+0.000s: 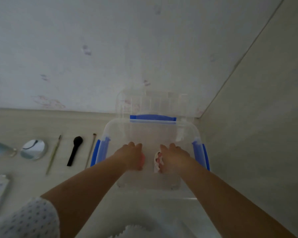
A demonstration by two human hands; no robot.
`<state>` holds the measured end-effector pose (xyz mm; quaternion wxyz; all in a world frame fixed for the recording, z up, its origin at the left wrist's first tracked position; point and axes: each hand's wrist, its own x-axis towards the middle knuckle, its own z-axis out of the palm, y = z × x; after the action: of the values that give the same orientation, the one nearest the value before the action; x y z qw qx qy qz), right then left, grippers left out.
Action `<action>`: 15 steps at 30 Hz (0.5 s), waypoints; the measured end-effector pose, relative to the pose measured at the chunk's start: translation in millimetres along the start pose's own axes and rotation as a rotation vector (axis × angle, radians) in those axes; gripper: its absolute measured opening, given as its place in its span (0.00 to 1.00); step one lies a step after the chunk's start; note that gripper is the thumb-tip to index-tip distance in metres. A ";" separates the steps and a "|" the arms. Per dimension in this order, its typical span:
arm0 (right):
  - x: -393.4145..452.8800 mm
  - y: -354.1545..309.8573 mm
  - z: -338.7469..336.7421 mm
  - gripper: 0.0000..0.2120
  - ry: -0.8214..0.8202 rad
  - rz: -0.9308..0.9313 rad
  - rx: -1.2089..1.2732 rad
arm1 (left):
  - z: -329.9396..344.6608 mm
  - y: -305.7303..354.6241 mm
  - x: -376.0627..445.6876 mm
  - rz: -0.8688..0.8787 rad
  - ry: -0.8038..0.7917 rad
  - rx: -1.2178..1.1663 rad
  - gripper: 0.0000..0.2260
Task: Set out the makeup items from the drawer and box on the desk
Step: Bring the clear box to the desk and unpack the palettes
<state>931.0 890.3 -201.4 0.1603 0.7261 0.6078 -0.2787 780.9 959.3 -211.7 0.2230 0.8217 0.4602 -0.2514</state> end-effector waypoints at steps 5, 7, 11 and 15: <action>12.1 -4.2 7.8 0.45 -0.065 -0.016 -0.107 | 10.8 0.4 6.7 0.027 0.138 0.083 0.18; 12.8 -4.3 10.7 0.47 -0.056 -0.012 -0.144 | 13.4 0.6 8.6 0.034 0.126 0.150 0.20; 11.7 -4.8 14.3 0.46 -0.019 -0.017 -0.167 | 13.5 0.3 9.3 0.047 0.097 0.222 0.25; 12.3 -4.1 14.4 0.41 -0.010 -0.019 -0.146 | 13.3 -0.3 10.9 0.059 0.142 0.202 0.17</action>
<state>925.3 892.7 -219.8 0.2131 0.7054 0.6324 -0.2388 782.8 958.5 -228.8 0.1134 0.8689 0.4228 -0.2311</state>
